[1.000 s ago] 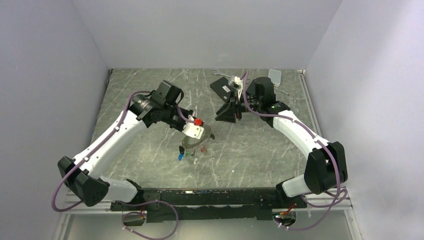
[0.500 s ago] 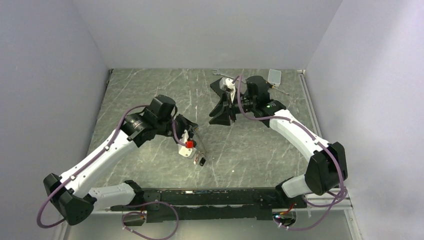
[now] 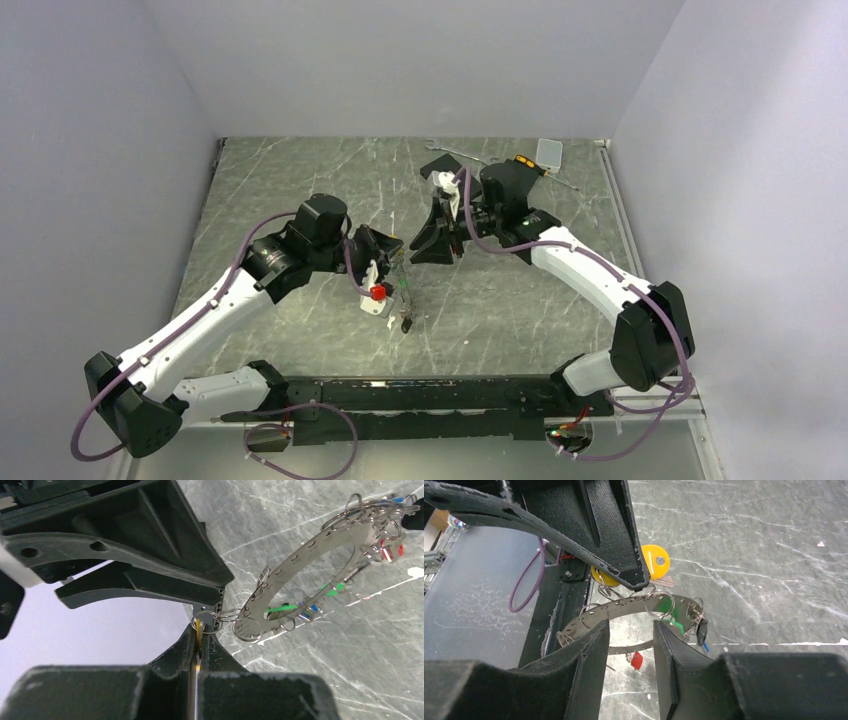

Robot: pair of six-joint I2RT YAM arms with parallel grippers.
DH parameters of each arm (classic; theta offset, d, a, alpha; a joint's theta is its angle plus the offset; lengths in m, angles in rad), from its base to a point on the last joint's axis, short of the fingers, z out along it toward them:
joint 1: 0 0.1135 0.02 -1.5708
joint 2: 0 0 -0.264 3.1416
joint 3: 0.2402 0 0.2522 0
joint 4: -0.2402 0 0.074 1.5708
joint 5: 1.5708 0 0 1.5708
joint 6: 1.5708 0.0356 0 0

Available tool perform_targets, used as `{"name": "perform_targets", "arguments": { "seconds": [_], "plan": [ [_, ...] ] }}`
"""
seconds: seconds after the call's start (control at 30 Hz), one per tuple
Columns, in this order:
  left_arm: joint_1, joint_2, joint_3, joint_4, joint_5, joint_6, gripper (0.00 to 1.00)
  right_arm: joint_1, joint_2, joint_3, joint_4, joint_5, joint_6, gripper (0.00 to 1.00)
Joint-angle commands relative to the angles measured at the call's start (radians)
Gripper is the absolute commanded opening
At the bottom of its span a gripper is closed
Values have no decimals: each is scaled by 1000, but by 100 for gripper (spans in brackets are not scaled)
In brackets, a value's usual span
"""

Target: Remove the keys from the keyring

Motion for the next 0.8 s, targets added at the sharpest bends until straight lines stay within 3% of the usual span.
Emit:
{"name": "perform_targets", "arguments": {
  "seconds": [0.0, 0.77],
  "plan": [
    [-5, -32, 0, 110, 42, 20, 0, 7, -14, -14, 86, -39, -34, 41],
    [-5, -57, -19, 158, 70, 8, 0, 10, 24, -121, 511, -123, 262, 42]
  ]
}}
